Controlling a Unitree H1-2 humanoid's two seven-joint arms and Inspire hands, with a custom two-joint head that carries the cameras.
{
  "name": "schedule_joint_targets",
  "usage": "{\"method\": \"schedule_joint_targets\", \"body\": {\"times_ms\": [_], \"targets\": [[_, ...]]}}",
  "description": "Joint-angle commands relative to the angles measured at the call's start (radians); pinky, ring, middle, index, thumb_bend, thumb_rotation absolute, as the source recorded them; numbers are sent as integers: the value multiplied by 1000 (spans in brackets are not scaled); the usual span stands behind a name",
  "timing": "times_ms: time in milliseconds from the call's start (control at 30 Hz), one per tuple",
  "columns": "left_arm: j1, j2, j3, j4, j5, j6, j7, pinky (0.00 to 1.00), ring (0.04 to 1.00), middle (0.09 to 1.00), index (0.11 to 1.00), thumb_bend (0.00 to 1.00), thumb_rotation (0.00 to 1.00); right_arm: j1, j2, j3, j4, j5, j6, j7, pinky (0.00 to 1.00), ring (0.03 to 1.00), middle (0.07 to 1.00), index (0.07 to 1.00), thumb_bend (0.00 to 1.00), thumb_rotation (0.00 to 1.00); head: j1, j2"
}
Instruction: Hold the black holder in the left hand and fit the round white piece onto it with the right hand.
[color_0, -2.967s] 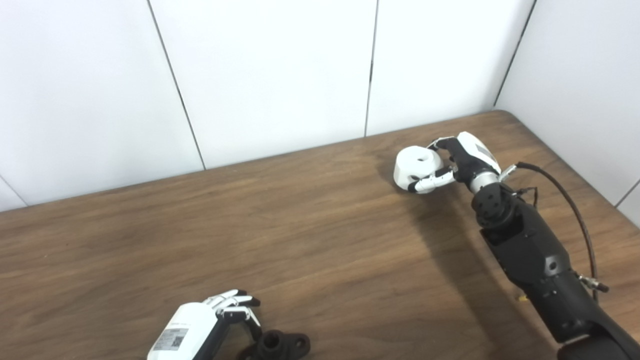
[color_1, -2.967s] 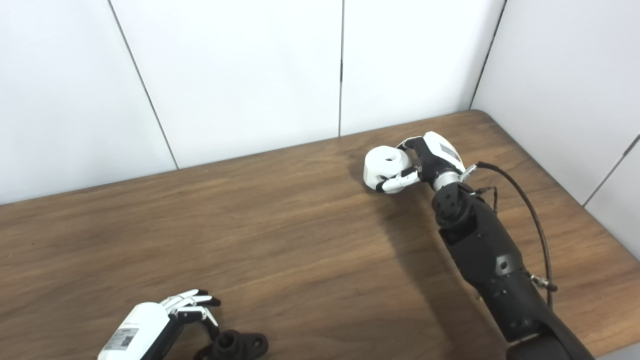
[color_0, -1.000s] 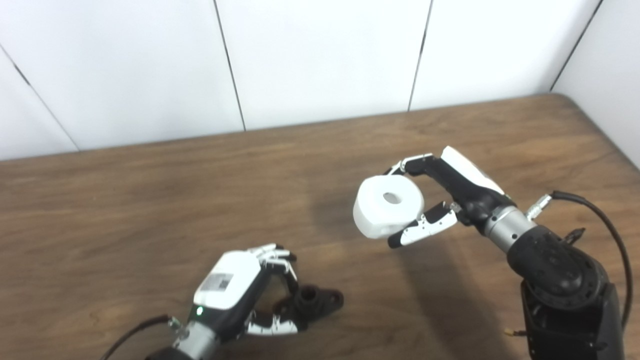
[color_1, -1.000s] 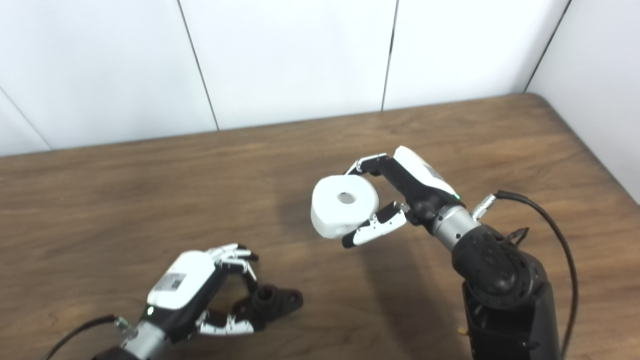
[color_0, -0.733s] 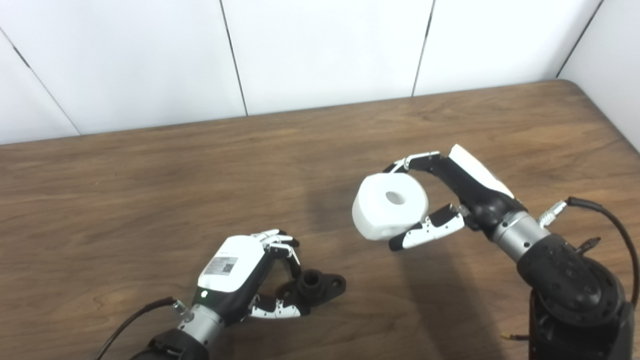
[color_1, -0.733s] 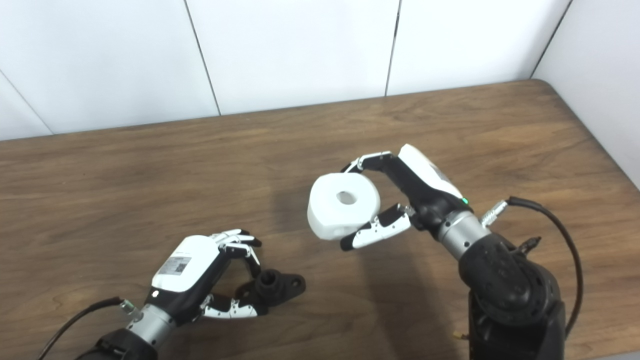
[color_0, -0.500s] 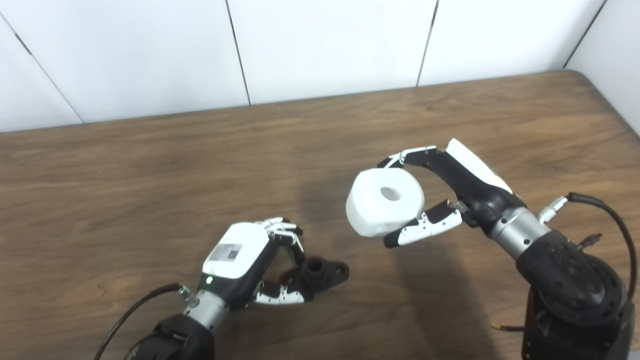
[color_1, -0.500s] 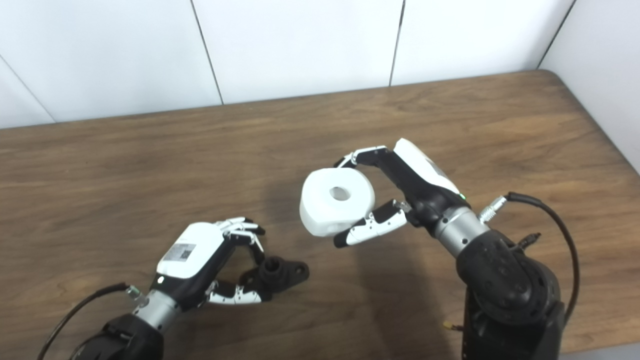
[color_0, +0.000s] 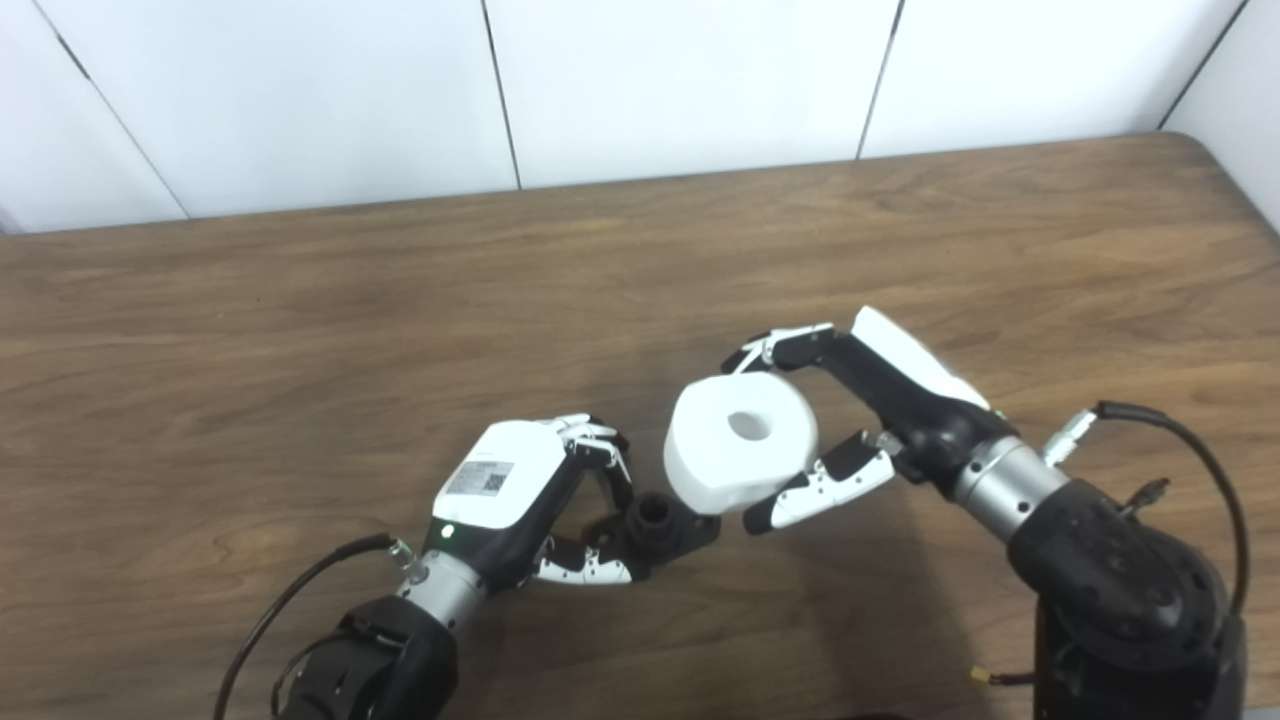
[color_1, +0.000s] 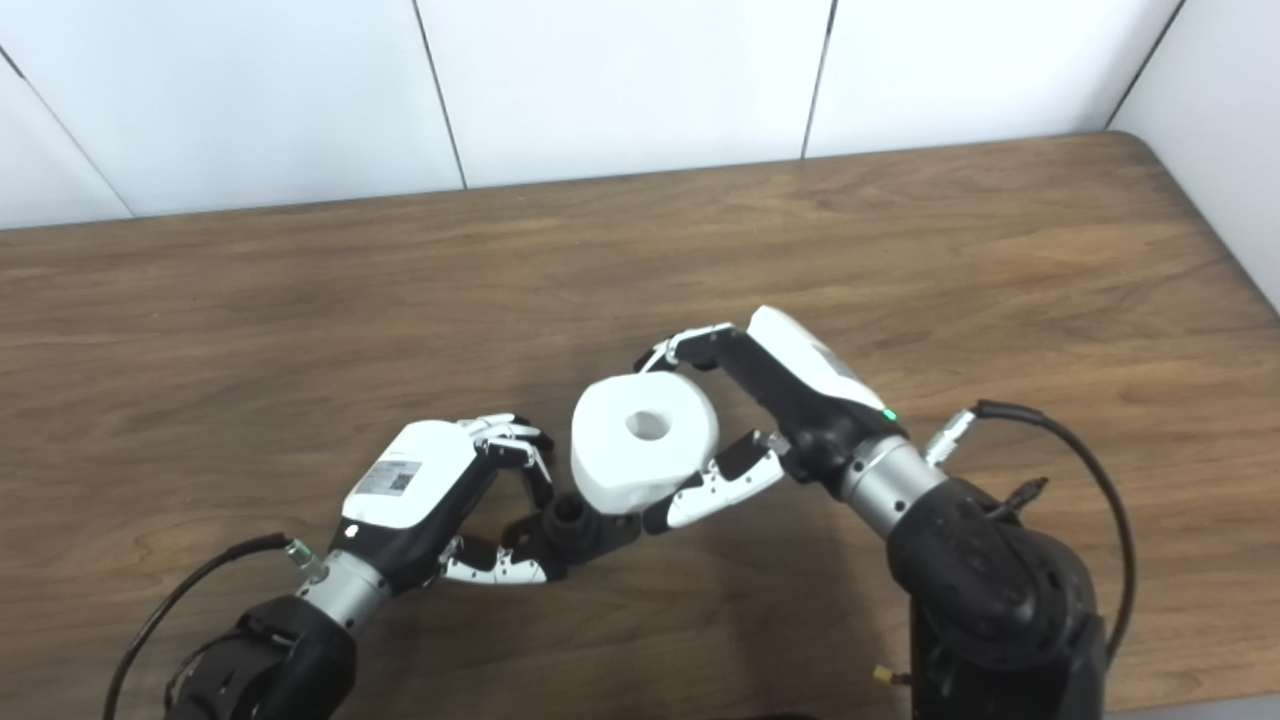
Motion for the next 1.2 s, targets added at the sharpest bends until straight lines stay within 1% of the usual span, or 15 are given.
{"method": "schedule_joint_targets", "body": {"times_ms": [0,133,333,400,567,667,833,933,1167], "targets": [[6,1,-22,16,22,17,-58,826,864,788,486,521,47,-14,-3,18,-15,9,-5,-37,867,871,759,483,525,147,0,1],[5,-9,-25,13,30,24,-66,825,865,791,486,521,47,-16,-13,50,5,30,-6,-69,858,872,755,482,525,144,5,1],[3,-17,-34,13,40,32,-68,824,867,793,486,521,48,-15,-27,84,24,45,-7,-101,836,872,757,483,526,143,14,1],[1,-19,-38,13,44,35,-68,826,868,793,486,521,48,-14,-30,92,30,52,-6,-112,843,874,758,483,526,142,16,2],[0,-22,-43,14,45,44,-65,824,868,792,486,521,47,-13,-30,111,31,65,-3,-113,840,883,765,483,525,143,17,5],[-2,-25,-46,11,49,52,-71,826,869,793,486,521,47,-14,-27,117,29,71,-3,-116,818,878,765,482,525,143,19,7],[-3,-32,-47,9,53,56,-76,827,870,793,486,520,47,-9,-23,121,33,81,-3,-123,825,877,765,482,525,140,22,8],[-2,-34,-46,9,53,54,-74,826,868,792,486,521,47,-5,-31,133,36,82,-4,-127,820,876,764,483,525,141,21,10],[-3,-40,-47,2,57,65,-91,837,874,795,486,521,47,12,-53,166,46,86,-7,-147,806,880,762,483,524,140,24,14]]}}
